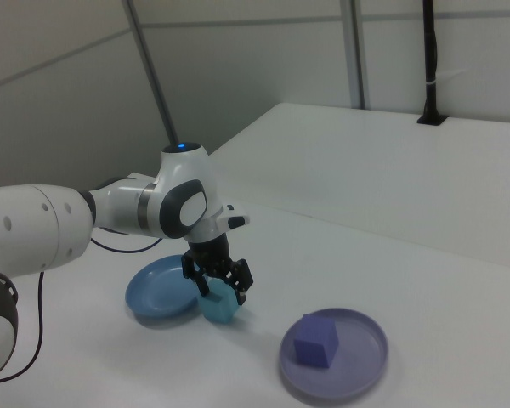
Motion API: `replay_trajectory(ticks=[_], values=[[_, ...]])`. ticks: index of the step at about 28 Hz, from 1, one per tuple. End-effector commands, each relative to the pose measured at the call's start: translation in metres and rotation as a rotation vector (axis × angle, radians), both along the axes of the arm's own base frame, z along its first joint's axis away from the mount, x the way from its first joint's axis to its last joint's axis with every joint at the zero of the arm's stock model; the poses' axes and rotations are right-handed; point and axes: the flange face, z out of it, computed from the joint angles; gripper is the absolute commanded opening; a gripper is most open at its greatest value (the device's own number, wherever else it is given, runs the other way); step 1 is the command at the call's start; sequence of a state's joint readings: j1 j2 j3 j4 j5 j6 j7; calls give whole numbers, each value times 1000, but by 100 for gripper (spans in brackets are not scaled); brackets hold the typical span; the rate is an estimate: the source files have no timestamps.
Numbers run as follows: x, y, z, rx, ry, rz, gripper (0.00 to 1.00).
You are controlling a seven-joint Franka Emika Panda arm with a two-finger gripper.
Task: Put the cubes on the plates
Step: 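Move the gripper over to the light teal cube and lower, then close the gripper on the light teal cube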
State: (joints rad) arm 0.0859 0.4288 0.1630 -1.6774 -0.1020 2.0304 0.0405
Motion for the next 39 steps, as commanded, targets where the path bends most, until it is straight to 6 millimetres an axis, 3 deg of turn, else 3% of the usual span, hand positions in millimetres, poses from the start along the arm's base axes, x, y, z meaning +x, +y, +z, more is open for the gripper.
replay_trajectory(ticks=[1, 17, 22, 28, 33, 35, 36, 39], values=[[0, 6, 4, 11, -26, -19, 100], [-2, 16, 15, 28, -30, -17, 100], [-7, 39, 7, 30, -26, 14, 100], [-9, 47, 0, 26, -18, 4, 100], [-4, 32, -1, 22, -21, -15, 99], [-3, 28, -1, 19, -22, -17, 89], [-2, 25, -2, 13, -22, -17, 75], [-2, 25, -2, 12, -24, -18, 51]])
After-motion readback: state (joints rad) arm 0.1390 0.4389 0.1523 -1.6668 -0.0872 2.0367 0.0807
